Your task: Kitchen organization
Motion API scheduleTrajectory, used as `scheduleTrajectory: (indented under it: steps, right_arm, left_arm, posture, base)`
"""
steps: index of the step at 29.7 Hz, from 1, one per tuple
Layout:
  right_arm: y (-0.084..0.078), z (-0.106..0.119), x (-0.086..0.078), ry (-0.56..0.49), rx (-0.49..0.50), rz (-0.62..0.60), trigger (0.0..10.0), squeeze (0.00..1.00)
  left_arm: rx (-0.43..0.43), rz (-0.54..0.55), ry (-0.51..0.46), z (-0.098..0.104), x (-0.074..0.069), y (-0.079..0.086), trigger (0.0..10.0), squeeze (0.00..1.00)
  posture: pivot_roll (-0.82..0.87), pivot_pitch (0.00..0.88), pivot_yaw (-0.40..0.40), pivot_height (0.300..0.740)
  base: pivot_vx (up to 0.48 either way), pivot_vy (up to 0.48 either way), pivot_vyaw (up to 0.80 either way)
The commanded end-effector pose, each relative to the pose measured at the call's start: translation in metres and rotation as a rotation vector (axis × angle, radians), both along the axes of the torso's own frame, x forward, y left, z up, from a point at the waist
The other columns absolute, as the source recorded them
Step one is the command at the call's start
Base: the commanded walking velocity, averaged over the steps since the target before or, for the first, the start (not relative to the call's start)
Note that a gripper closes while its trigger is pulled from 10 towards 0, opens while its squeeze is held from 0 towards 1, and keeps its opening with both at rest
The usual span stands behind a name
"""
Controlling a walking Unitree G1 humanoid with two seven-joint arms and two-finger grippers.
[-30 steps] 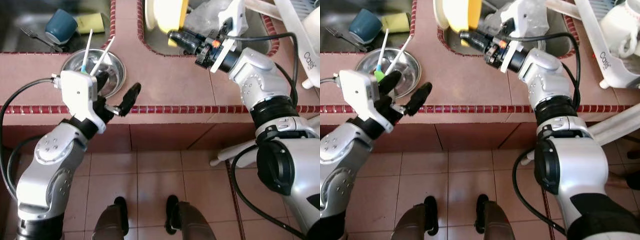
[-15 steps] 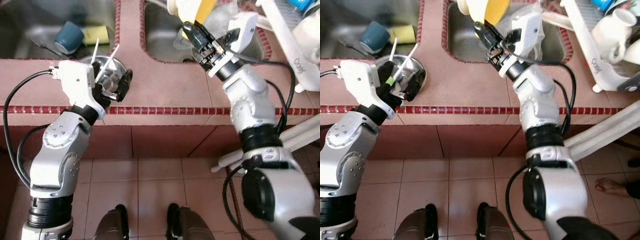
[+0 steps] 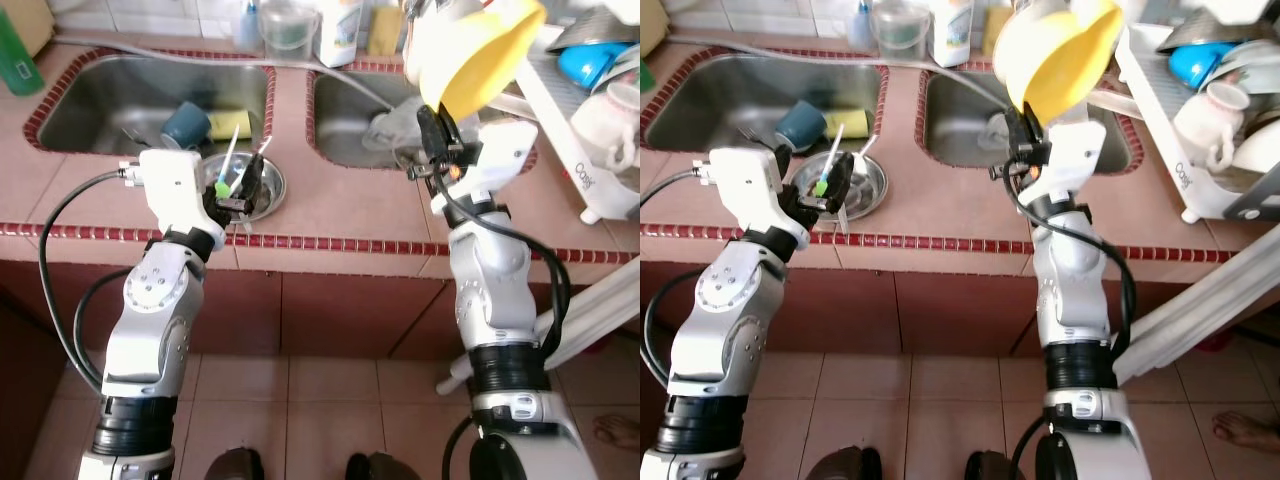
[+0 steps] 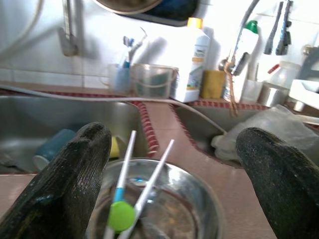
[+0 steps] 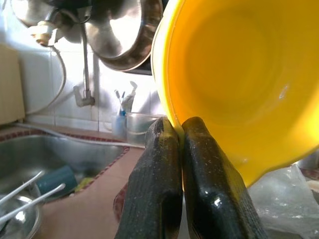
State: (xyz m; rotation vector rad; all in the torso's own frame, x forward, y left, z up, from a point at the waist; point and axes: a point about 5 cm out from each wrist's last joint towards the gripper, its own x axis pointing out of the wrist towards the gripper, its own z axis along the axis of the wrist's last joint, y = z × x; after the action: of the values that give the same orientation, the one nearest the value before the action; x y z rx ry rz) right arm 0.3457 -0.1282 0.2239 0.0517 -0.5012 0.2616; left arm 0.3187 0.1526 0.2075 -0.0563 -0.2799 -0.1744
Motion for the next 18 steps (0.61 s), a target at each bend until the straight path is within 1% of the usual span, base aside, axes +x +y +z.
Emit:
scheduleTrajectory:
  steps: [1, 3, 4, 9, 14, 15, 16, 17, 18]
  right_arm:
    - [0.006, -0.006, -0.007, 0.011, -0.016, -0.009, 10.0, 0.00]
    - [0.008, -0.010, -0.010, 0.023, -0.019, -0.011, 10.0, 0.00]
    - [0.010, -0.016, -0.013, 0.043, -0.016, -0.019, 10.0, 0.00]
    - [0.013, -0.030, -0.016, 0.116, -0.017, -0.054, 10.0, 0.00]
    - [0.014, -0.034, -0.017, 0.143, -0.033, -0.062, 10.0, 0.00]
    - [0.014, -0.035, -0.018, 0.148, -0.049, -0.074, 10.0, 0.00]
    - [0.014, -0.035, -0.018, 0.148, -0.049, -0.074, 10.0, 0.00]
    - [0.012, -0.036, -0.017, 0.158, -0.057, -0.089, 10.0, 0.00]
    - [0.011, -0.037, -0.017, 0.162, -0.058, -0.089, 10.0, 0.00]
  left_arm:
    - [0.004, 0.046, 0.014, -0.010, -0.001, 0.005, 10.0, 0.00]
    - [-0.005, 0.060, 0.023, -0.012, -0.002, 0.006, 10.0, 0.00]
    - [-0.012, 0.058, 0.033, -0.017, -0.003, 0.007, 10.0, 0.00]
    - [-0.023, 0.048, 0.062, -0.030, -0.005, 0.004, 10.0, 0.00]
    - [-0.046, 0.019, 0.077, -0.035, -0.004, -0.001, 10.0, 0.00]
    - [-0.050, 0.029, 0.098, -0.037, -0.002, -0.002, 10.0, 0.00]
    - [-0.050, 0.029, 0.098, -0.037, -0.002, -0.002, 10.0, 0.00]
    - [-0.023, 0.053, 0.106, -0.039, 0.001, -0.002, 10.0, 0.00]
    - [-0.016, 0.053, 0.109, -0.039, 0.002, -0.002, 10.0, 0.00]
  posture:
    - [0.03, 0.033, -0.029, 0.740]
    - [0.03, 0.033, -0.029, 0.740]
    - [0.03, 0.013, -0.024, 0.740]
    - [0.01, 0.000, -0.016, 0.740]
    - [-0.01, 0.000, -0.011, 0.740]
    - [-0.01, 0.000, -0.011, 0.740]
    - [-0.01, 0.000, -0.011, 0.740]
    - [-0.01, 0.000, -0.010, 0.740]
    - [-0.01, 0.000, -0.011, 0.740]
  base:
    - [0.000, 0.000, 0.00]
    - [0.000, 0.000, 0.00]
    - [0.000, 0.000, 0.00]
    - [0.000, 0.000, 0.00]
    - [0.000, 0.000, 0.00]
    - [0.000, 0.000, 0.00]
    - [0.000, 0.000, 0.00]
    - [0.000, 0.000, 0.00]
    - [0.000, 0.000, 0.00]
